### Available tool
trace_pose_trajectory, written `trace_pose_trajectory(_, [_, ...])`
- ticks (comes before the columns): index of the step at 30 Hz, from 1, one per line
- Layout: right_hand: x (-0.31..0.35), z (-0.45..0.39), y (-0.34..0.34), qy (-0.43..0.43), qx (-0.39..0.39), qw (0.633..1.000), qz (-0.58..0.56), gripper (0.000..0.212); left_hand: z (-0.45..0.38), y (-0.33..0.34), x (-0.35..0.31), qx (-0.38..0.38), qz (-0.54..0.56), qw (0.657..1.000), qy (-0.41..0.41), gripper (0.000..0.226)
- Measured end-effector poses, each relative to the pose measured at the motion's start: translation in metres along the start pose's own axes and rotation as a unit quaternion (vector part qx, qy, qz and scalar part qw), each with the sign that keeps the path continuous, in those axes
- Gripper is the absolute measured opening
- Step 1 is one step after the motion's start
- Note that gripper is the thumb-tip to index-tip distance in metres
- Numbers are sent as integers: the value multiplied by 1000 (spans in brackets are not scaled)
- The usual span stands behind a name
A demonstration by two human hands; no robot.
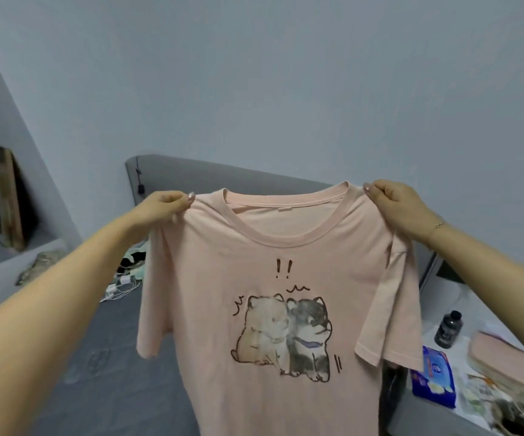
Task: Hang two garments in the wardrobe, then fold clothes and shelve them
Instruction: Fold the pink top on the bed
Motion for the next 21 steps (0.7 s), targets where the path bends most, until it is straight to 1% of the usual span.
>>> trace_pose_trajectory(3, [-32,-45,17,-26,7,997,78,36,-59,10,14,-22,1,1000,3,51])
trace_pose_trajectory(5, [-55,-74,29,-19,0,991,131,33,-94,19,16,-37,1,999,10,45])
trace_pose_trajectory(6, [-66,-88,35,-14,-9,991,134,33,-110,23,15,-45,-2,999,17,44])
trace_pose_trajectory(7, [-76,-102,40,-10,-19,993,119,33,-125,26,14,-57,-6,998,26,44])
trace_pose_trajectory(9, [-91,-123,50,-3,-47,998,40,32,-149,27,9,-84,-15,995,46,44])
trace_pose_trajectory(12, [-97,-143,57,8,-90,994,-60,29,-171,22,2,-117,-8,990,78,38])
trace_pose_trajectory(14, [-91,-146,58,-2,-121,990,-78,30,-174,14,-2,-120,-18,988,99,38])
trace_pose_trajectory(17, [-72,-133,57,-46,-142,988,-30,31,-156,0,-1,-104,-41,987,117,41])
trace_pose_trajectory(19, [-57,-111,63,-73,-131,989,11,34,-133,-10,9,-86,-56,988,118,43])
trace_pose_trajectory(21, [-41,-76,78,-107,-101,988,36,38,-102,-19,31,-57,-64,990,111,42])
Point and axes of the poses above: each hand's wrist, its own z-axis away from the middle knuckle, its own y-axis out of the palm, x = y × z, the point moved 7 cm from there along -z, towards the middle knuckle, and after that the axes turned 8 degrees about z, right-handed, at the moved point
